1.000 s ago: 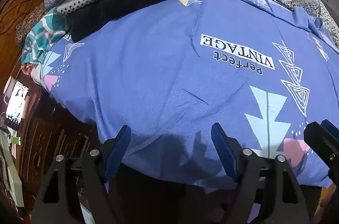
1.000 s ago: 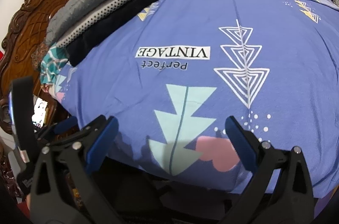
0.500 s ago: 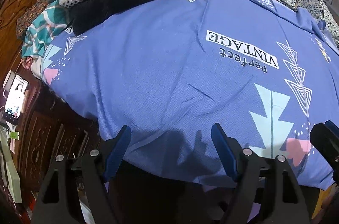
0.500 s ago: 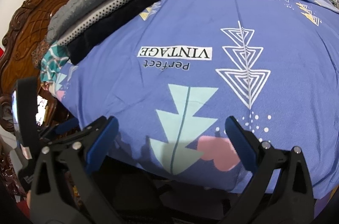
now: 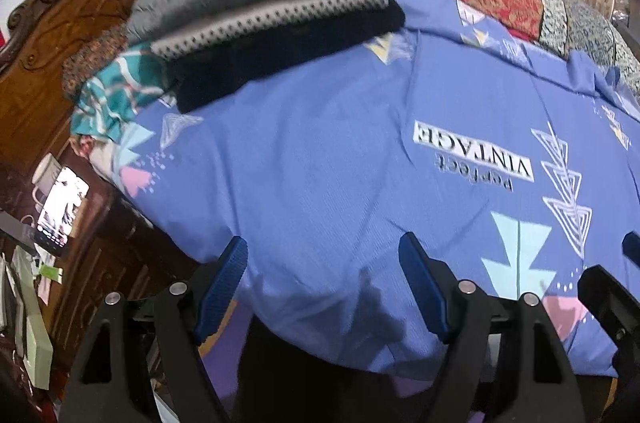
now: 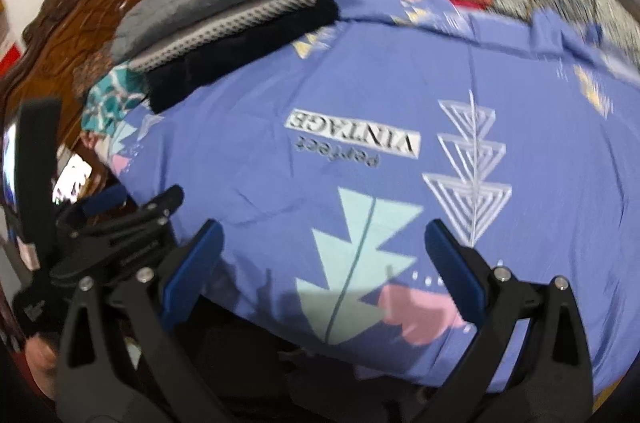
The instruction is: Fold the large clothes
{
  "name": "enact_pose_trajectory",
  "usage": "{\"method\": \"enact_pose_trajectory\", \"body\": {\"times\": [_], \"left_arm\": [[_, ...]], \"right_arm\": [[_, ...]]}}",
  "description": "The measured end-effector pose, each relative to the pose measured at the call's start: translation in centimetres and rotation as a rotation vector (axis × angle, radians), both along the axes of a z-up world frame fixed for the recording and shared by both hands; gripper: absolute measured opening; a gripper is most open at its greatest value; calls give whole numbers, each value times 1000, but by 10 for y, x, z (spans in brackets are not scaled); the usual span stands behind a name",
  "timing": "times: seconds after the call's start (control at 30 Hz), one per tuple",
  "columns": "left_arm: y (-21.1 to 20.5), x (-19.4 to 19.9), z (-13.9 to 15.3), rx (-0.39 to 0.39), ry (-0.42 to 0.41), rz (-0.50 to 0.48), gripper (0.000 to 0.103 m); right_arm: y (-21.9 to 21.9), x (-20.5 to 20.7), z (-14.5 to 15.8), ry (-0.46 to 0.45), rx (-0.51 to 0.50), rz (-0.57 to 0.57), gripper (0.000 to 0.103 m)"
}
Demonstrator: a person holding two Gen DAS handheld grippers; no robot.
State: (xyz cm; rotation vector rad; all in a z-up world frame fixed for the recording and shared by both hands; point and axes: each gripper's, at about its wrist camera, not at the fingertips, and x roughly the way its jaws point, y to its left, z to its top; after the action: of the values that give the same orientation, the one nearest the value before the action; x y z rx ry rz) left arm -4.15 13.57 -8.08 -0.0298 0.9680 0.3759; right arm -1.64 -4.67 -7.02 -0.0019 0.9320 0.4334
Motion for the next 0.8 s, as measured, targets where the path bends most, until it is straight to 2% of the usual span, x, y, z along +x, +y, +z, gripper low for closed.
{"method": "enact_pose_trajectory", "body": {"times": [0.13,0.23,0.3,0.37,0.47,0.53,0.8], "left_arm": [[11,-3,15,11,-42,28,94],[19,-6,22,18,-64,46,95],[23,-8,26,14,-82,55,96],[26,-11,28,13,-95,62,102],[25,-13,26,16,-95,63,104],[21,-13,24,13,-87,53,104],[8,-14,27,62,-85,44,106]], "right_arm": [[10,0,26,-49,22,25,96],[11,-1,35,-48,68,15,96],[12,-5,33,-48,67,10,97],[12,-6,27,-29,66,2,97],[8,-3,14,42,67,-32,97],[6,-2,10,57,40,-55,97],[4,-5,9,44,36,-63,97]]}}
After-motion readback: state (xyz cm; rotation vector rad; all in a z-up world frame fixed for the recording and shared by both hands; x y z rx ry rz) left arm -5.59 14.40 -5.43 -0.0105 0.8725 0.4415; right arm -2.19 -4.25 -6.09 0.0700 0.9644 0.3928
